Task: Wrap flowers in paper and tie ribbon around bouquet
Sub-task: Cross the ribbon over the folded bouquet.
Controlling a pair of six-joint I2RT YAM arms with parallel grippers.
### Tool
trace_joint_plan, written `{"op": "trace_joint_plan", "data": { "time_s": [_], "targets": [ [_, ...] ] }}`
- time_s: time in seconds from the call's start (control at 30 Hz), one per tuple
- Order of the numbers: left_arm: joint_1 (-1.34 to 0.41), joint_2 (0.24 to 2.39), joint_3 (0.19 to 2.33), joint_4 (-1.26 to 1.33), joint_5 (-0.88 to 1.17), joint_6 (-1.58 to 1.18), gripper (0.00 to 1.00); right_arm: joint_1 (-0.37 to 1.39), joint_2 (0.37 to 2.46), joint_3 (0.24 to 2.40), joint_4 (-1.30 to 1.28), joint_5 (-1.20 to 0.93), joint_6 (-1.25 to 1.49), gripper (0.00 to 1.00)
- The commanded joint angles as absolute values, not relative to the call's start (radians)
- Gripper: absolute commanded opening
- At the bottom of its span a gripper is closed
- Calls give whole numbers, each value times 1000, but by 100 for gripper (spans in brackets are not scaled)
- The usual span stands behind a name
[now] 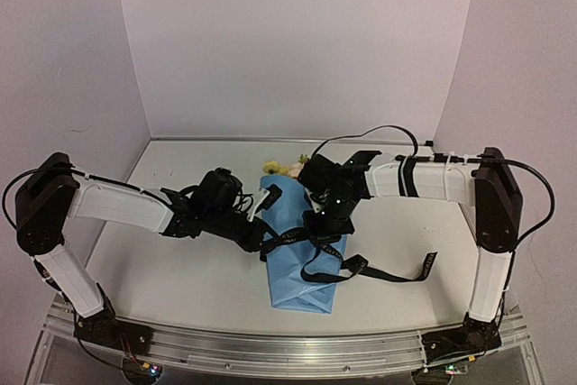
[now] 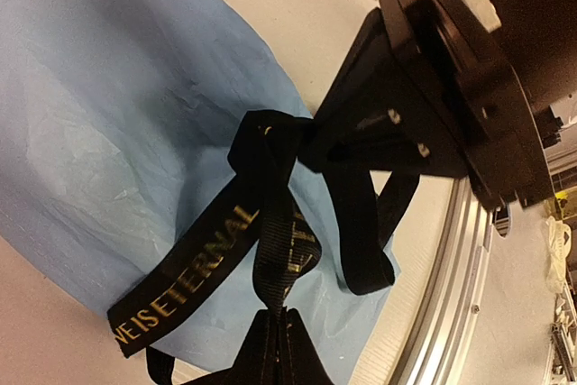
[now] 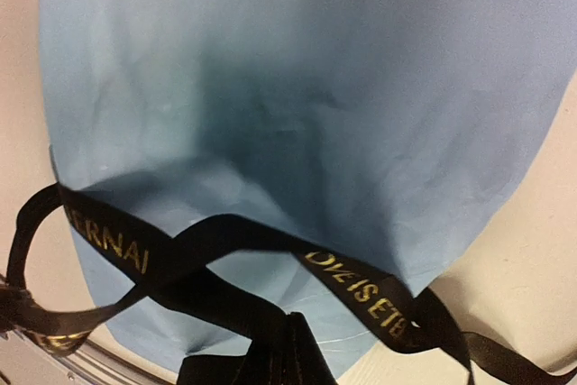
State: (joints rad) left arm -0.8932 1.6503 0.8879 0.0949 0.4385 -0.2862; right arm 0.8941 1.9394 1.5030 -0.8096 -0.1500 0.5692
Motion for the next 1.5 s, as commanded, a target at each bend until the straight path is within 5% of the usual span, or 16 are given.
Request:
{"op": "trace_joint_plan", "data": {
  "time_s": [0.0,0.2,0.43,0.6,0.8,1.03,1.2,1.47],
  "targets": [
    [-891,1664,927,88,456,-288,4,938,1981,1553,-803,-122,585,0],
    [-892,1705,937,79,468,-306,11,944,2007,1577,-793,-98,611,0],
    [-891,1639,903,119,417,-334,45,947,1974,1549,-785,-124,604,10],
    [-891,1577,875,146,386,-361,58,947,1931,1525,-783,-139,594,22],
    [-891,1598,867,157,421,-381,52,951,1870,1478,-778,-144,575,40],
    [-894,1659,878,182,491,-421,35,950,1793,1422,-779,-101,541,48],
    [-899,1615,860,188,436,-443,35,950,1749,1392,-790,-61,506,49],
    [-848,1396,766,86,82,-552,43,945,1777,1467,-849,-97,447,53]
  ]
}}
